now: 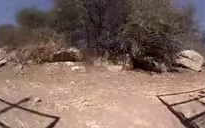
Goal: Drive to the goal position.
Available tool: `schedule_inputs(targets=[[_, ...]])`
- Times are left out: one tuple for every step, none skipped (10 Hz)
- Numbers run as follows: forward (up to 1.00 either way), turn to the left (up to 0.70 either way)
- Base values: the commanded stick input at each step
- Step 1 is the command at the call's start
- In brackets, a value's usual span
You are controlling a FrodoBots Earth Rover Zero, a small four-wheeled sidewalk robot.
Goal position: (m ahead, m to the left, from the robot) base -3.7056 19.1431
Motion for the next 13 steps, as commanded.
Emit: schedule_inputs(targets=[[0.17,-0.41],[0.0,-0.45],[0.0,-0.45],[0.0,-0.45],[0.0,-0.45],[0.0,-0.45],[0.0,-0.45],[0.0,-0.45],[0.0,-0.45],[0.0,-0.45],[0.0,-0.45],[0.0,-0.45],[0.0,-0.45]])
